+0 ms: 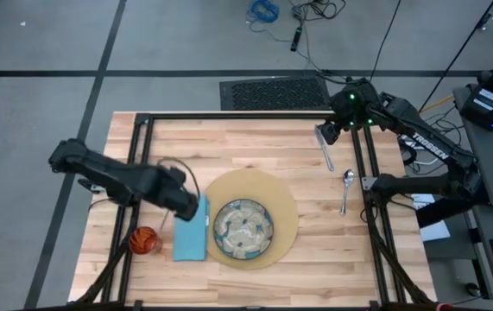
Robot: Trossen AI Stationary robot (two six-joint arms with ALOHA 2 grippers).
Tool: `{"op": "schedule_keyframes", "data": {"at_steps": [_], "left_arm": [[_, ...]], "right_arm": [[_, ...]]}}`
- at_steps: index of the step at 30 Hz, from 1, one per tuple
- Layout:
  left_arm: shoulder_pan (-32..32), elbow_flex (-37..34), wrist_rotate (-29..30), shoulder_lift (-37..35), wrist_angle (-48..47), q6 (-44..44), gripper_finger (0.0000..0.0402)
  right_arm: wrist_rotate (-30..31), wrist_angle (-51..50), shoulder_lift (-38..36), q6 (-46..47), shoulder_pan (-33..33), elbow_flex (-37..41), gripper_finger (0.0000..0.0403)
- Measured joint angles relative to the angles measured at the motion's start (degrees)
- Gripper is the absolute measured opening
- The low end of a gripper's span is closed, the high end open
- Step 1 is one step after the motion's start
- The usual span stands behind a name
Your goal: Set table place
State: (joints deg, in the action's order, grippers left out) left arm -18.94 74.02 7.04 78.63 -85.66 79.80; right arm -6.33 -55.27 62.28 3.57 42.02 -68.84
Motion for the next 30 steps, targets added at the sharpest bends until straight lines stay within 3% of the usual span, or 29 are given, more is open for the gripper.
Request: {"op": "schedule_keyframes", "data": {"at_steps": [4, 8, 19, 30], "left_arm": [[-1.97, -4.99, -4.98, 3.34, 6.79, 7.14, 0.0000], [-2.58, -6.55, -6.88, 8.49, 8.62, 7.90, 0.0000], [-1.53, -6.85, -6.01, 23.77, 9.99, 0.85, 0.0000], [-0.29, -6.85, -3.48, 30.58, 14.07, 0.84, 0.0000]], "right_arm": [[0.00, 0.81, 0.00, 0.00, 0.00, 0.00, 0.0208], [0.00, 1.66, 0.00, 0.00, 0.00, 0.02, 0.0208], [-0.02, 1.92, 0.00, 0.00, 0.00, 0.02, 0.0208], [-0.18, 1.82, 0.02, 0.01, 0.00, 0.02, 0.0208]]}}
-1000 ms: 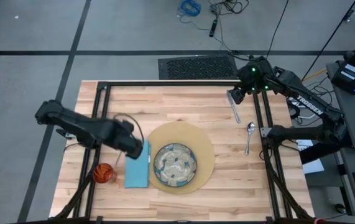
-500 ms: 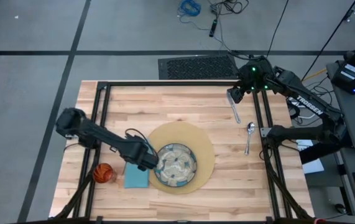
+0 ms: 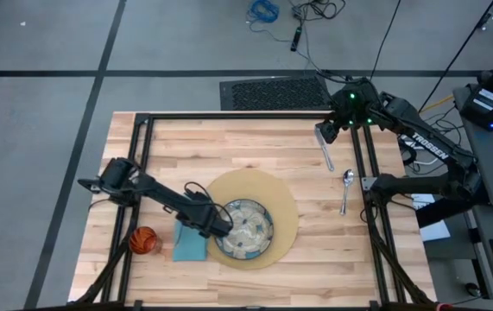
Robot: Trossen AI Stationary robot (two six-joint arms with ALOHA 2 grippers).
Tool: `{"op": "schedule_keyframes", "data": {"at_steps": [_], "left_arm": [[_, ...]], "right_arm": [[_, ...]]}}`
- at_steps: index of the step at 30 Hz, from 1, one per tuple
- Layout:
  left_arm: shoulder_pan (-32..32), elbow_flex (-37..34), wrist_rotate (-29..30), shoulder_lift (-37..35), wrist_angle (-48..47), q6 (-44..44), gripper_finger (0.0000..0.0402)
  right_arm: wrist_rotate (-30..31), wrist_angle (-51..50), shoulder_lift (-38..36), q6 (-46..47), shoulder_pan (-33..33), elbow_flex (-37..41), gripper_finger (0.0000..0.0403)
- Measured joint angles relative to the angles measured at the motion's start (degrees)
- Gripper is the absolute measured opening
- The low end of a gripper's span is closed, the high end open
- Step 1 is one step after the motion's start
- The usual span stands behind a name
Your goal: Set table place
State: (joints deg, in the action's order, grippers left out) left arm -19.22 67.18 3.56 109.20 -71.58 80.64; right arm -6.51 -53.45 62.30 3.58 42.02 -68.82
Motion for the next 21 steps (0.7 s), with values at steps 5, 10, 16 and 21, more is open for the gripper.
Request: {"op": "schedule_keyframes", "data": {"at_steps": [5, 10, 16, 21], "left_arm": [[0.47, 0.00, 1.39, 0.66, 3.71, -1.62, 0.0000], [0.50, 0.00, 1.59, 0.62, 4.73, -4.03, 0.0000], [0.50, 0.00, 1.56, 0.60, 4.95, -4.94, 0.0002], [0.50, 0.04, 1.45, 0.60, 5.75, -5.05, 0.0029]], "right_arm": [[-1.37, 0.00, 0.02, 0.02, -0.02, 0.00, 0.0208], [-1.35, -0.02, 0.04, 0.06, 0.00, 0.00, 0.0208], [-1.35, 0.00, 0.09, 0.04, 0.00, 0.00, 0.0208], [-1.35, -0.02, 0.09, 0.04, 0.00, 0.00, 0.0208]]}}
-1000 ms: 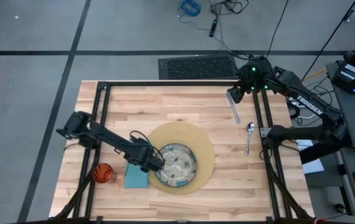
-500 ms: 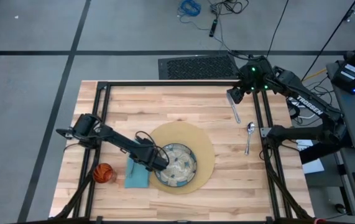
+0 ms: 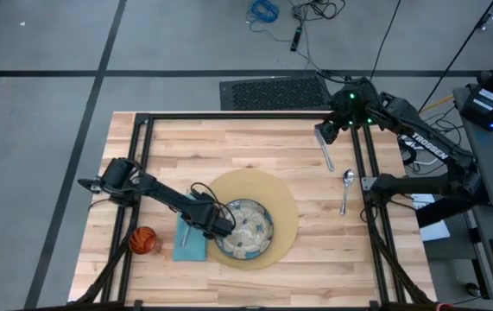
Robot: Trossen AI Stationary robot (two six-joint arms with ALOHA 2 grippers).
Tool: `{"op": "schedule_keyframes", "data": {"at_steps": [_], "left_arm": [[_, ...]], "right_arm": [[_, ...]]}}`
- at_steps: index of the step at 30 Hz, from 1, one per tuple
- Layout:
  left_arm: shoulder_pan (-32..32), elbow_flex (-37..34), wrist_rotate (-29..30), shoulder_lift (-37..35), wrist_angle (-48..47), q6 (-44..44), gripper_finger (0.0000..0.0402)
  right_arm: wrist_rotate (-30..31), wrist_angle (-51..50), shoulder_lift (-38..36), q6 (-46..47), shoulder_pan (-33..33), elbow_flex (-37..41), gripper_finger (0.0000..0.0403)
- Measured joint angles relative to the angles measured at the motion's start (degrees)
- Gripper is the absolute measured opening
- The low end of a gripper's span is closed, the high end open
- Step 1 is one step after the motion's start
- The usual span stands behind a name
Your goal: Set table place
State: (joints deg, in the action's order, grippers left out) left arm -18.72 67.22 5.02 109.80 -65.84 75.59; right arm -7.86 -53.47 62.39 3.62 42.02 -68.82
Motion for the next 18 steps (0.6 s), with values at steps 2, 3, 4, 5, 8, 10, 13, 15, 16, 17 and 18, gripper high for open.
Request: {"op": "schedule_keyframes", "data": {"at_steps": [2, 3, 4, 5, 8, 10, 13, 15, 16, 17, 18], "left_arm": [[0.00, 0.00, -0.02, 0.00, -0.11, -0.04, 0.0045], [0.00, 0.01, -0.03, 0.00, -0.27, 0.05, 0.0053], [0.01, 0.11, -0.33, 0.00, -0.59, 0.15, 0.0060], [0.20, 0.29, -1.08, 0.00, -0.83, 0.01, 0.0066], [0.35, 1.36, -2.46, -0.01, -1.81, -2.92, 0.0076], [0.33, 2.78, -2.57, -0.51, -4.27, -3.13, 0.0077], [0.28, 6.14, -0.57, -2.37, -9.59, -3.03, 0.0078], [0.33, 8.82, 1.24, -4.10, -13.32, -3.08, 0.0078], [0.33, 10.12, 2.44, -5.23, -14.73, -3.08, 0.0078], [0.34, 11.12, 3.46, -6.50, -15.61, -3.16, 0.0078], [0.35, 11.79, 3.73, -7.77, -15.78, -4.37, 0.0078]], "right_arm": [[0.00, 0.01, 0.00, 0.00, 0.00, 0.00, 0.0208], [0.01, 0.01, 0.00, 0.00, 0.00, 0.00, 0.0208], [0.01, 0.02, 0.00, 0.00, 0.00, 0.00, 0.0208], [0.00, 0.02, 0.00, 0.00, 0.00, 0.00, 0.0208], [0.02, 0.02, 0.00, 0.00, 0.00, 0.00, 0.0208], [0.02, 0.04, 0.00, 0.00, 0.00, 0.00, 0.0208], [0.02, 0.04, 0.00, -0.02, -0.02, 0.00, 0.0208], [0.02, 0.09, 0.00, -0.01, 0.00, 0.01, 0.0208], [0.04, 0.09, 0.00, -0.01, 0.00, 0.00, 0.0208], [0.04, 0.07, 0.00, 0.00, 0.00, 0.02, 0.0208], [0.02, 0.09, 0.00, 0.04, -0.01, 0.02, 0.0208]]}}
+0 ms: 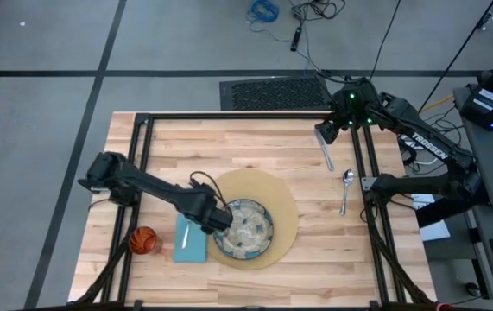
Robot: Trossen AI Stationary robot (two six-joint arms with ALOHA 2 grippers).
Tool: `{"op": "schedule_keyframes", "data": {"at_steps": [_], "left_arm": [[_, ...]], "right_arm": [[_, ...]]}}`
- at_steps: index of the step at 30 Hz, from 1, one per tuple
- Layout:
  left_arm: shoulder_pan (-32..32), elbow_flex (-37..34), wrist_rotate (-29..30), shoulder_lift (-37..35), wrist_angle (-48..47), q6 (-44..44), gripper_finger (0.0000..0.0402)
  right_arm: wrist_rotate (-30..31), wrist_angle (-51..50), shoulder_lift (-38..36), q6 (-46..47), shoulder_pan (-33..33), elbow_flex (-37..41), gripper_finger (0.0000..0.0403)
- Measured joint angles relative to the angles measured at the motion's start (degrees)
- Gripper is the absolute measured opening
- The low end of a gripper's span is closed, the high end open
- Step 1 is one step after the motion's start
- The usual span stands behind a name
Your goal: Set table place
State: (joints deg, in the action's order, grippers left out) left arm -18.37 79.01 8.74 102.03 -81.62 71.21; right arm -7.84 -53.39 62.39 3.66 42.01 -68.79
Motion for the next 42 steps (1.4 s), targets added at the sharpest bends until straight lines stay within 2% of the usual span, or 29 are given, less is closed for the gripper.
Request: {"op": "schedule_keyframes", "data": {"at_steps": [2, 5, 9, 13, 17, 21, 23, 26, 28, 34, 42], "left_arm": [[-0.28, 0.39, -1.08, -2.84, 1.27, -3.18, 0.0078], [-0.96, 0.39, -7.01, -5.71, 6.21, -6.34, 0.0078], [-2.47, 0.37, -6.45, -10.12, 11.26, -14.33, 0.0078], [-3.17, -1.66, -1.48, -17.36, 7.45, -10.16, 0.0078], [-3.15, -8.30, 3.04, -27.76, 8.08, -3.18, 0.0077], [-3.15, -17.51, 8.37, -37.23, 15.55, -0.05, 0.0077], [-3.15, -21.62, 11.62, -39.96, 18.64, 4.21, 0.0077], [-3.10, -26.18, 11.38, -40.65, 22.47, 10.52, 0.0077], [-3.15, -29.09, 7.28, -39.71, 25.78, 10.72, 0.0077], [-2.87, -34.53, -5.81, -35.79, 31.86, 7.70, 0.0077], [-2.15, -34.56, -10.15, -28.34, 36.63, 1.48, 0.0077]], "right_arm": [[0.02, -0.01, 0.00, 0.11, 0.01, 0.00, 0.0208], [0.03, -0.04, 0.00, 0.11, 0.01, 0.00, 0.0208], [0.10, 0.02, 0.00, -0.03, 0.01, 0.00, 0.0208], [0.15, -0.02, 0.00, -0.07, 0.01, 0.00, 0.0208], [0.15, -0.04, 0.00, -0.54, 0.01, 0.00, 0.0208], [0.13, -0.02, 0.00, -1.27, 0.01, 0.00, 0.0208], [0.12, -0.06, 0.00, -1.35, 0.00, 0.00, 0.0208], [0.10, -0.04, 0.00, -1.44, 0.01, 0.00, 0.0208], [0.09, 0.06, 0.00, -1.64, 0.00, 0.00, 0.0208], [0.02, 0.92, 0.02, -1.55, 0.01, 0.00, 0.0208], [0.02, 1.33, 0.04, 0.09, 0.01, 0.00, 0.0208]]}}
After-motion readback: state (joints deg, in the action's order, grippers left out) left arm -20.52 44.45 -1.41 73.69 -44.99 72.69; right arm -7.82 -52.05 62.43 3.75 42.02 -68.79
